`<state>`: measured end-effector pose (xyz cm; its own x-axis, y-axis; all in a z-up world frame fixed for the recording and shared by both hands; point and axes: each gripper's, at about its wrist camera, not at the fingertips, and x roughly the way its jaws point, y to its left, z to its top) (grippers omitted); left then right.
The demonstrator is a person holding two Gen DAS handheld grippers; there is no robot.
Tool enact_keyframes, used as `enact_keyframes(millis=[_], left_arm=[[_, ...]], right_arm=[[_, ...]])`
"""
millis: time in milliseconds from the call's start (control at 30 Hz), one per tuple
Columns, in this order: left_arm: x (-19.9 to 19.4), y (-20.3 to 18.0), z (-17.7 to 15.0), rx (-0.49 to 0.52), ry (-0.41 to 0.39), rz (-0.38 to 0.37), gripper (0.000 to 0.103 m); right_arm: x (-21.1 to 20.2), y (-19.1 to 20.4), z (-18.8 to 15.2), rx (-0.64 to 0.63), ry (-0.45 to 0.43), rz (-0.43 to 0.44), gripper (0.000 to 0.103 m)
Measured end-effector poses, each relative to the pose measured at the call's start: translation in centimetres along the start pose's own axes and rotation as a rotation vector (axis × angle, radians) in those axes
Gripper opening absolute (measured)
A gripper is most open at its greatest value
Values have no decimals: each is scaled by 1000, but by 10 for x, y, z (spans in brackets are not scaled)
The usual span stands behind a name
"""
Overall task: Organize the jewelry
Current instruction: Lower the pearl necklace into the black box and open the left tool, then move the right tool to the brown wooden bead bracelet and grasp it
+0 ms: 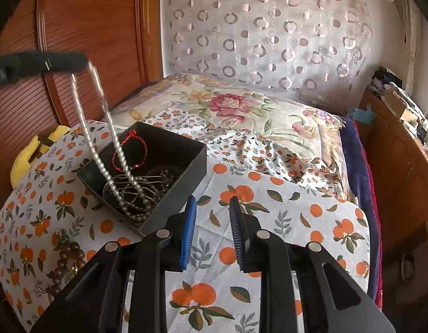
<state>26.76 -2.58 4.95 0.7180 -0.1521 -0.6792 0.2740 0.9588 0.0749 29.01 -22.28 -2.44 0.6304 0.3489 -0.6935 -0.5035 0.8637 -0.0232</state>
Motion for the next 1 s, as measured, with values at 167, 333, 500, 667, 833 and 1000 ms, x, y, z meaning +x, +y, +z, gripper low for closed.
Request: enact_keyframes(millis=[167, 333, 500, 667, 833, 1000], left_arm=[[22, 3, -14, -17, 45, -7, 7], [26, -2, -20, -15, 50, -1, 14], [3, -3, -28, -27, -2, -2, 40], [-18, -5, -46, -48, -27, 2, 60], [-38, -7, -67, -56, -37, 7, 75], [-53, -2, -87, -95, -56, 22, 86]], right_arm=[[-2, 7, -6, 2, 2, 10, 27], [-6, 12, -15, 5, 6, 15, 27], [-14, 18, -26, 18, 4, 28, 27], [-25, 31, -39, 23, -10, 54, 27], [-33, 50, -50, -10, 2, 76, 27], [-41, 67, -61, -23, 12, 101, 27]])
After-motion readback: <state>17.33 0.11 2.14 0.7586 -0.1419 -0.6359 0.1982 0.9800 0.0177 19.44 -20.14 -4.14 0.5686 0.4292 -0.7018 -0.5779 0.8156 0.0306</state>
